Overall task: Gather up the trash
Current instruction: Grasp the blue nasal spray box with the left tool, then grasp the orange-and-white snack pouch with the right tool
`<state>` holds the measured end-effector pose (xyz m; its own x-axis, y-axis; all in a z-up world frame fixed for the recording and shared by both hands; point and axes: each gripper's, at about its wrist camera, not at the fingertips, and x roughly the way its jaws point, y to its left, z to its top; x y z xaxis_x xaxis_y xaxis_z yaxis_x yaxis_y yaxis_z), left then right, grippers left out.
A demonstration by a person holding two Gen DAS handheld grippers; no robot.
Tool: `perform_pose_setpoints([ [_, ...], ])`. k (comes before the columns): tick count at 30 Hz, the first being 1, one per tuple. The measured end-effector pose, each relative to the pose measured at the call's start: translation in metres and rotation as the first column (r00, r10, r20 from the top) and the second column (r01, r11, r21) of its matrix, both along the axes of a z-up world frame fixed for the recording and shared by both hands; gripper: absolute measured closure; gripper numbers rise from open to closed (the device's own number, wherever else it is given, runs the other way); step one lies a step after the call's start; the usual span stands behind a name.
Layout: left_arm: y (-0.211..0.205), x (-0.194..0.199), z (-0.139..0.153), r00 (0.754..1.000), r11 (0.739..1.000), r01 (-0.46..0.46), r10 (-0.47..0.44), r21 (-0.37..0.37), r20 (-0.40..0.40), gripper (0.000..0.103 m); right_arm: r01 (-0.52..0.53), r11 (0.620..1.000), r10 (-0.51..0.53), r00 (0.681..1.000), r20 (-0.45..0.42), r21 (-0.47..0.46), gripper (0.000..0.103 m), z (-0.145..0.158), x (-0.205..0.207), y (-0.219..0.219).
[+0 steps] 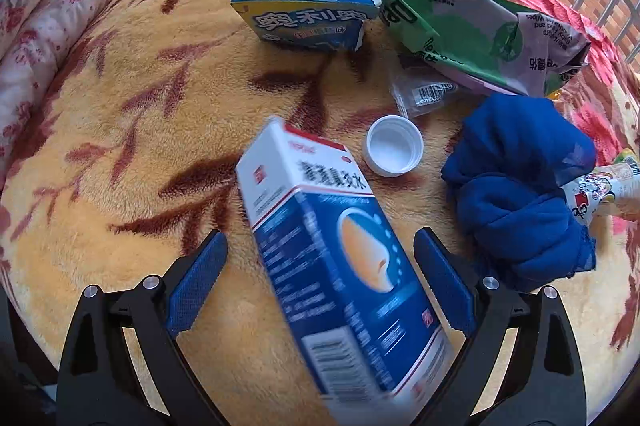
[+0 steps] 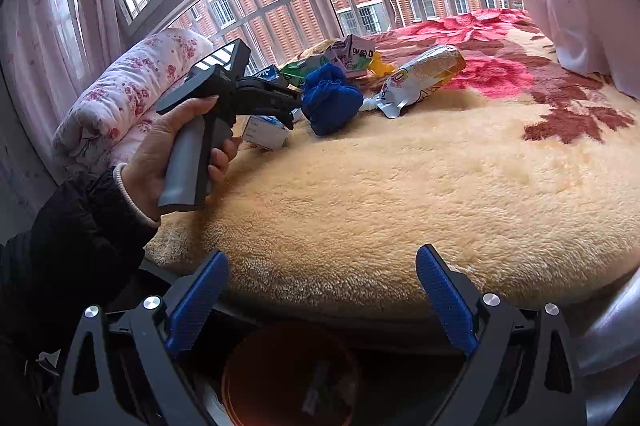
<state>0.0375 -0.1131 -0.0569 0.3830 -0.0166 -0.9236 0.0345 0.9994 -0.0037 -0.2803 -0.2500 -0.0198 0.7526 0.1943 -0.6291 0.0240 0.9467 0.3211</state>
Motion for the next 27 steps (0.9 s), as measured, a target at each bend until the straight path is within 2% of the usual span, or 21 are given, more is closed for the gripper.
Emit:
perform_pose_setpoints([
  [2,-0.001,0.005,-0.008,1.0,1.0,-0.012,0.012,0.005,-0.019,0.011,-0.005,1.0,0.005,1.0,0.001,0.003,0.01,0.0,0.004,0.001],
  [4,0.0,0.005,-0.008,1.0,1.0,-0.012,0.012,0.007,0.0,0.014,-0.007,1.0,0.007,1.0,0.001,0.003,0.01,0.001,0.007,0.001],
  [5,0.0,0.002,-0.007,1.0,1.0,-0.006,0.005,0.014,0.018,0.02,-0.009,1.0,0.009,1.0,0.0,0.001,0.01,0.002,0.008,0.001],
  [7,0.001,-0.003,-0.002,0.998,0.999,0.029,-0.03,0.026,0.051,0.041,-0.013,1.0,0.013,1.0,-0.001,-0.009,0.01,0.003,0.01,0.002],
  [10,0.009,-0.013,0.004,0.995,0.998,0.068,-0.067,-0.007,0.069,0.05,-0.015,0.999,0.015,1.0,-0.005,-0.029,0.01,0.006,0.015,0.003],
  [14,0.028,-0.029,0.015,0.986,0.992,0.125,-0.121,-0.031,0.112,0.052,-0.017,0.999,0.017,1.0,0.001,-0.035,0.01,0.015,0.026,0.0],
  [19,0.048,-0.064,0.033,0.952,0.976,0.217,-0.216,0.019,0.217,0.052,0.005,1.0,-0.005,1.0,-0.004,-0.027,0.01,0.023,0.055,-0.014],
  [23,0.073,-0.089,0.036,0.928,0.964,0.261,-0.264,0.049,0.262,0.052,0.084,0.995,-0.082,0.996,-0.029,0.046,0.01,0.022,0.088,-0.038],
  [27,0.084,-0.101,0.032,0.915,0.961,0.267,-0.276,0.072,0.296,0.052,0.185,0.974,-0.177,0.982,-0.07,0.134,0.01,0.019,0.128,-0.064],
])
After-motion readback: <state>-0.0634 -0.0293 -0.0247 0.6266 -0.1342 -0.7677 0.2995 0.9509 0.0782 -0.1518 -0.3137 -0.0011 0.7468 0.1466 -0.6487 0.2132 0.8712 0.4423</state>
